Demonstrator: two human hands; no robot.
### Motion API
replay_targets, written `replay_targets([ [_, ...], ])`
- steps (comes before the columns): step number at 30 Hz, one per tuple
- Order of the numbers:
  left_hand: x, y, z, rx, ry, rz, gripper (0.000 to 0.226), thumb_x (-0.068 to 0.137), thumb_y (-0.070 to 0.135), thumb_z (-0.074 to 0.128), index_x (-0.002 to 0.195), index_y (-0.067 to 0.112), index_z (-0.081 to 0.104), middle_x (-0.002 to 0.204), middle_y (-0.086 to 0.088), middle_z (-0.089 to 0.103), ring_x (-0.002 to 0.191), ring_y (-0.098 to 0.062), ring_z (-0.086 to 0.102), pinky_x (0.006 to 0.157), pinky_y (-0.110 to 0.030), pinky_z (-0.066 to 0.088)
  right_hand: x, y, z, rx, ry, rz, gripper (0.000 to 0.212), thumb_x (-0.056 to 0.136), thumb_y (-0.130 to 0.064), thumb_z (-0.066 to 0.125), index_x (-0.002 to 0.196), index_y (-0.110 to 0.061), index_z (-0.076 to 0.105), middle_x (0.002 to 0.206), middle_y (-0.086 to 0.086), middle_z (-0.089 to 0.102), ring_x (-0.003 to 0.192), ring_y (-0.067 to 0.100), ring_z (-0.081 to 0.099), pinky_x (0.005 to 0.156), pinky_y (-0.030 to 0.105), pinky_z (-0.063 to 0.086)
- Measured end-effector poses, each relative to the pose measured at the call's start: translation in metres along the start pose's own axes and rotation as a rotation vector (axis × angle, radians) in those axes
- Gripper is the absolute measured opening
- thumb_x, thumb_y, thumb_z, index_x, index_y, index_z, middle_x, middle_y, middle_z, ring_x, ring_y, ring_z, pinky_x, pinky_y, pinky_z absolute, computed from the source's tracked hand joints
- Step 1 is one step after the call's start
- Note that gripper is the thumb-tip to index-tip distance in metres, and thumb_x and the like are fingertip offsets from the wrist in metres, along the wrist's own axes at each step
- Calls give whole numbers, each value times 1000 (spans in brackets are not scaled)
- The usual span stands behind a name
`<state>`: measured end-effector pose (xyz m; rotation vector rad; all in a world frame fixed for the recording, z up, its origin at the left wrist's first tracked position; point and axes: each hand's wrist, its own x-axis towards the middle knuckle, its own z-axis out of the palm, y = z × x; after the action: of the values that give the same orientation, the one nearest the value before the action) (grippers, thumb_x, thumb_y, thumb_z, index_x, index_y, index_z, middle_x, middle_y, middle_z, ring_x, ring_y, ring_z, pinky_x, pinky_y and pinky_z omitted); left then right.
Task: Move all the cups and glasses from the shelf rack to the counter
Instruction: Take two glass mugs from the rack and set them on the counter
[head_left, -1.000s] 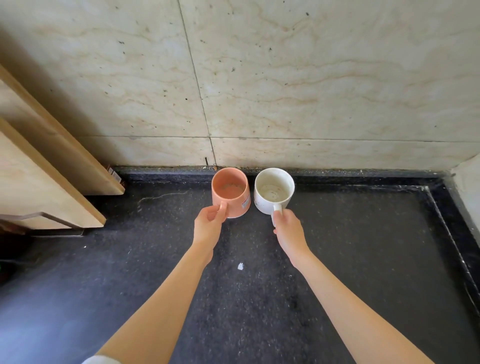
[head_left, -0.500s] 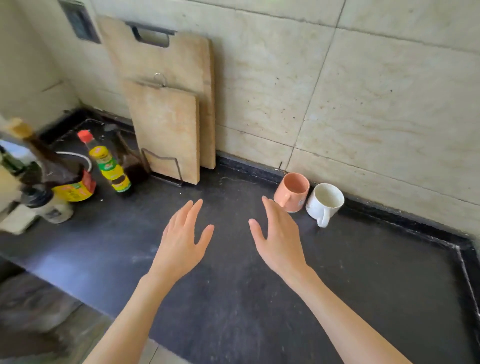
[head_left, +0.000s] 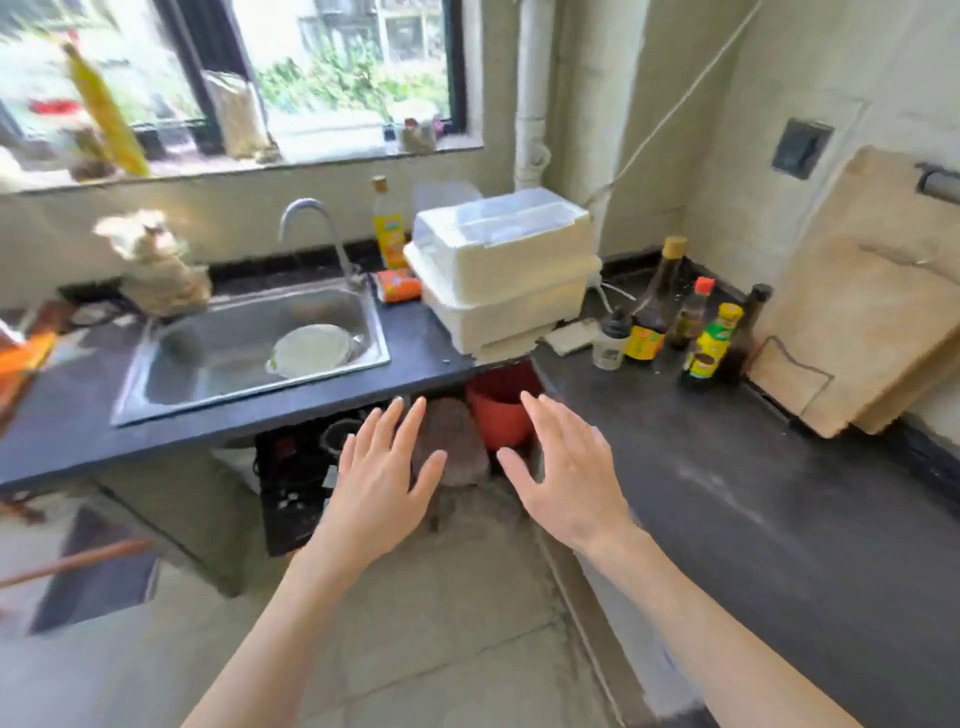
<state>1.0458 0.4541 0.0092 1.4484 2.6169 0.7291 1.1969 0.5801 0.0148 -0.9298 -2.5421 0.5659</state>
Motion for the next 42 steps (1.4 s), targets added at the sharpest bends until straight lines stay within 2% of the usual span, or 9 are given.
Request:
replay_targets([
  [10, -101, -205, -148, 140, 210, -414, 61, 93, 47, 31, 146, 28, 9, 156, -4, 11, 143, -22, 4, 116, -46, 10, 50, -244, 108, 72, -163, -479, 62, 89, -49, 43, 144, -25, 24, 149, 0, 33, 139, 16, 24, 115, 48, 17],
  [16, -105, -309, -203, 179, 261, -556, 60, 94, 46, 28, 146, 29, 5, 157, -2, 10, 144, -22, 4, 117, -47, 8, 94, -354, 182, 104, -211, -630, 63, 89, -50, 43, 143, -26, 24, 148, 1, 35, 139, 17, 26, 113, 50, 21],
  [21, -94, -391, -250, 164, 303, -653, 59, 94, 44, 30, 146, 27, 10, 156, -3, 12, 144, -24, 7, 116, -47, 11, 143, -444, 249, 136, -262, -697, 67, 88, -52, 43, 145, -26, 20, 150, 3, 33, 140, 19, 25, 112, 50, 24],
  [28, -79, -486, -324, 154, 368, -739, 57, 95, 42, 32, 146, 25, 13, 155, -3, 13, 143, -22, 9, 115, -41, 10, 204, -555, 306, 189, -283, -778, 64, 88, -51, 44, 143, -26, 22, 146, 2, 37, 136, 21, 30, 110, 51, 27],
  [31, -69, -527, -339, 135, 382, -754, 56, 95, 41, 32, 146, 25, 15, 155, -3, 15, 142, -21, 11, 115, -41, 11, 228, -590, 330, 176, -286, -804, 65, 89, -51, 43, 144, -24, 22, 147, 3, 36, 137, 22, 29, 112, 46, 24],
  [37, -36, -634, -356, 98, 365, -705, 55, 95, 43, 31, 145, 25, 18, 154, -3, 19, 143, -20, 11, 116, -46, 13, 279, -644, 388, 133, -319, -739, 65, 90, -49, 43, 145, -23, 19, 151, 5, 31, 139, 23, 25, 114, 45, 20],
  [42, -3, -743, -377, 70, 295, -627, 56, 94, 47, 28, 145, 27, 17, 155, -4, 19, 143, -20, 11, 115, -48, 14, 326, -698, 439, 116, -265, -623, 65, 90, -46, 44, 145, -21, 21, 151, 7, 31, 139, 24, 26, 113, 45, 20],
])
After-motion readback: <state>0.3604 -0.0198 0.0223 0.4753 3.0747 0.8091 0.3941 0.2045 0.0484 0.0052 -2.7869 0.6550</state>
